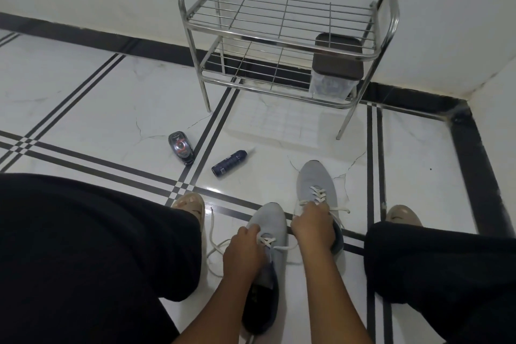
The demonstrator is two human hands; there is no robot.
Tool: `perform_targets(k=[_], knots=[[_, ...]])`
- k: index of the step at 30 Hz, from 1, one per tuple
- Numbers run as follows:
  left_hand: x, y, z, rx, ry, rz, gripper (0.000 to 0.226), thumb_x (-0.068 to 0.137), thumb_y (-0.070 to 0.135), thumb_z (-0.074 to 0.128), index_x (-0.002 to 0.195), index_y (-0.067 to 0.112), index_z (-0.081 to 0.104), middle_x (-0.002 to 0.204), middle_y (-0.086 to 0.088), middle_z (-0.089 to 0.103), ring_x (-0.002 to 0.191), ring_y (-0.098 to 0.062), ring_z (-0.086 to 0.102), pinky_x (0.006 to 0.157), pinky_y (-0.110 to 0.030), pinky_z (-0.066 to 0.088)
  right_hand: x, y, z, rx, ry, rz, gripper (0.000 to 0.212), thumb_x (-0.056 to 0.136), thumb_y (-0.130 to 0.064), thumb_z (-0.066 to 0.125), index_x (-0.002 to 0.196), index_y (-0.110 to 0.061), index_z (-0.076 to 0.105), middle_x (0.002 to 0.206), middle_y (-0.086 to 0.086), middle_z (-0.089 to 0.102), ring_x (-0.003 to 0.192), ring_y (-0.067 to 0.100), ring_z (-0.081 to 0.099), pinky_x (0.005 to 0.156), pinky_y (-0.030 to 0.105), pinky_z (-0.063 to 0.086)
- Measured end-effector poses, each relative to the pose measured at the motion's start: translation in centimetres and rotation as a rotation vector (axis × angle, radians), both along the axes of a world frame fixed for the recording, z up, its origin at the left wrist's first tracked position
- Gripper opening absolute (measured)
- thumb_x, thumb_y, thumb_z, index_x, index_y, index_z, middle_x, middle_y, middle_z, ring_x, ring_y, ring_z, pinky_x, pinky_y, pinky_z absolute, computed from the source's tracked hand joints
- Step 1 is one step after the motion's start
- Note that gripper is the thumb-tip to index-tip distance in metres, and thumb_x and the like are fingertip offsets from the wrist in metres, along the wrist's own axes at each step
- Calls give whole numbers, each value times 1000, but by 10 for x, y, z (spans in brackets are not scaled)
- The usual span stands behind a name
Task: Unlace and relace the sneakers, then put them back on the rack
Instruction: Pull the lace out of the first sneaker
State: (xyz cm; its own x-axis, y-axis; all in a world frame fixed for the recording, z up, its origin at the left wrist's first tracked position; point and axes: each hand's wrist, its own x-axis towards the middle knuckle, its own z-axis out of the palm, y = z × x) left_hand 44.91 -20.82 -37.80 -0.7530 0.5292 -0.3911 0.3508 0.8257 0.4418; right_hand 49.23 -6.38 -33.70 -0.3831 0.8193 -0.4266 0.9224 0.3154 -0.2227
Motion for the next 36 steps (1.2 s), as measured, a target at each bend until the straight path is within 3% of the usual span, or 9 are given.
perform_targets(k=[6,14,16,20,22,25,28,33,36], knots=[[-9,7,-19,-110,73,-297,41,85,35,57,125,32,57,118,-1,50,105,-20,52,84,-33,49,26,-35,-2,-684,-210,208,35,81,-28,72,106,-9,57,101,8,62,92,25,67,70,29,55],[1,15,-21,-214,196,-405,23,90,23,49,113,19,50,113,-3,53,105,-22,53,83,-35,45,40,-80,-29,-383,-47,206,42,85,-28,54,128,-25,50,119,5,63,107,25,61,85,30,51],[-2,9,-24,-70,-18,-41,8,90,22,48,95,19,52,104,-6,59,90,-21,56,76,-35,48,41,-75,-27,-402,-56,153,32,87,-29,53,117,-19,55,118,7,62,107,26,60,83,29,50],[-27,1,-13,522,-816,1190,23,86,5,42,65,5,53,79,-27,68,57,-25,55,64,-31,47,41,-67,-34,-382,-67,152,27,88,-19,48,113,-13,57,122,11,59,113,29,58,85,31,48],[-37,1,-13,354,-830,1065,31,92,10,39,64,2,50,53,-16,63,47,-22,54,56,-28,40,41,-68,-36,-351,-84,176,30,91,-19,47,118,-13,57,126,10,57,116,28,56,89,31,48],[-27,0,-19,-173,-294,250,38,91,42,34,89,14,60,93,-10,68,77,-24,56,72,-32,41,43,-70,-39,-356,-99,173,31,93,-23,48,121,-14,57,128,8,57,117,26,56,90,32,48],[-5,3,-16,-250,84,-138,30,92,42,38,103,24,60,102,-2,67,97,-23,60,85,-35,41,42,-71,-39,-350,-78,178,30,95,-26,47,120,-13,57,126,8,59,116,26,57,89,33,47],[4,6,-19,-239,245,-210,28,93,38,42,115,34,60,114,8,54,117,-16,43,113,-39,14,41,-74,-40,-352,-67,166,31,95,-27,46,120,-14,58,126,8,60,115,25,58,89,32,47],[-2,13,-11,0,114,218,24,92,35,46,106,31,65,117,6,53,119,-19,43,111,-47,19,44,-72,-39,-383,-50,124,32,93,-26,47,122,-20,58,123,7,61,112,26,59,88,32,49]])
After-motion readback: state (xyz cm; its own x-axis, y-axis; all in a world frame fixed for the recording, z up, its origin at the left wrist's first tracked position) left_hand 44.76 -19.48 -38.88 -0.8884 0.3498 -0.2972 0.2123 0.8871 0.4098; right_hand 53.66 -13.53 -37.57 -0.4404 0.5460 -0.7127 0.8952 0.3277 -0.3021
